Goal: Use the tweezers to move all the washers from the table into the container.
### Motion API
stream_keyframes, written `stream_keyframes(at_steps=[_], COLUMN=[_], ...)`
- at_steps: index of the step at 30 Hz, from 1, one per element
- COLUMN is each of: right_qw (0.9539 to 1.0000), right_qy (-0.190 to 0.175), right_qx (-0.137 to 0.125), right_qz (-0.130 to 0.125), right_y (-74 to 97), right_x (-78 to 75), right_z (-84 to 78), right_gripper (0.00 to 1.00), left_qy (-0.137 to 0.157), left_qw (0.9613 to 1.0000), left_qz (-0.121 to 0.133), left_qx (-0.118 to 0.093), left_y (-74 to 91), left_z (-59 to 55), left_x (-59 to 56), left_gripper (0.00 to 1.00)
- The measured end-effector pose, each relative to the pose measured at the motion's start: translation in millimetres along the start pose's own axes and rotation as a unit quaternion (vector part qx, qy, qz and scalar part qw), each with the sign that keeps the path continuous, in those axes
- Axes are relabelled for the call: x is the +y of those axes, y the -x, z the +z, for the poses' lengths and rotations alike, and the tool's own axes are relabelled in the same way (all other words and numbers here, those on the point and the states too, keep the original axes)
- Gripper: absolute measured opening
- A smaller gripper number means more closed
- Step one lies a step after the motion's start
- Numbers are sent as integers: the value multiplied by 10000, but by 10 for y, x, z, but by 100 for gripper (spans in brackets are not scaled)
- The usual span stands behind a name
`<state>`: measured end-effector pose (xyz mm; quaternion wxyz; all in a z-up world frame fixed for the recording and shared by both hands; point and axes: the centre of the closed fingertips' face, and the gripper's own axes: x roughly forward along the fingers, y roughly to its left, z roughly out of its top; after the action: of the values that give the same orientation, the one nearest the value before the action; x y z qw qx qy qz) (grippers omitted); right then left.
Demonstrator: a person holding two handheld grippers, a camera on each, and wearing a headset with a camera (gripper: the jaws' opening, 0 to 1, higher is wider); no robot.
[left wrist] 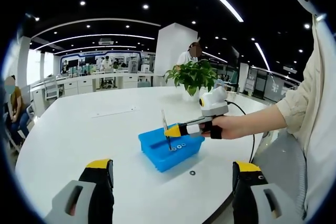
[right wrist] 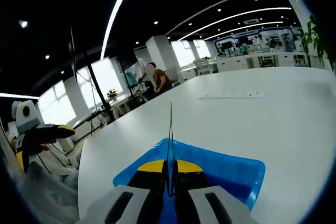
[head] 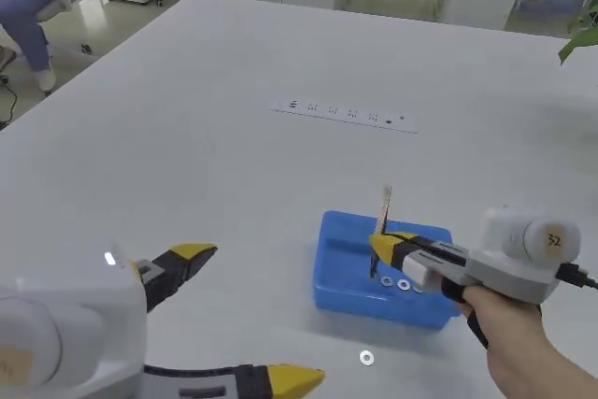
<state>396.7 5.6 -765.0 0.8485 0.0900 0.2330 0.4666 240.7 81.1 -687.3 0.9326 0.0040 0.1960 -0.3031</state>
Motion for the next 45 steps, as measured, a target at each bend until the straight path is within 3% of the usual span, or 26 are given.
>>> stream_keyframes(at_steps=[8, 13, 17, 23, 29, 35, 41, 45], right_qw=[10000, 9998, 9990, 9955, 9933, 9961, 9969, 9928], right_qy=[-53, 6, -6, -91, -214, -290, 123, 677], right_qx=[-66, -184, -380, -680, -487, -160, 2, 28], right_qz=[-27, 71, 236, 656, 1022, 812, 771, 984], right_y=[-10, 59, 154, 364, 526, 570, 513, 522], right_x=[-11, 72, 199, 508, 757, 686, 639, 744], right_z=[18, 107, 216, 323, 80, -341, -515, -515], right_gripper=[2, 2, 2, 2, 2, 2, 3, 2], left_qy=[-8, 2, -5, -13, -34, -46, -78, -73], left_qw=[10000, 10000, 10000, 10000, 10000, 9999, 9999, 9999], left_qz=[15, 10, -1, -27, -74, -111, -141, -140], left_qx=[3, -17, -2, -15, 15, 27, 54, 44], left_y=[-5, -2, -4, -18, -37, -52, -58, -55], left_z=[2, 11, 5, 23, 11, 8, 6, 6], left_x=[5, 0, -4, -17, -44, -62, -75, -74], left_gripper=[96, 96, 96, 96, 96, 96, 96, 96])
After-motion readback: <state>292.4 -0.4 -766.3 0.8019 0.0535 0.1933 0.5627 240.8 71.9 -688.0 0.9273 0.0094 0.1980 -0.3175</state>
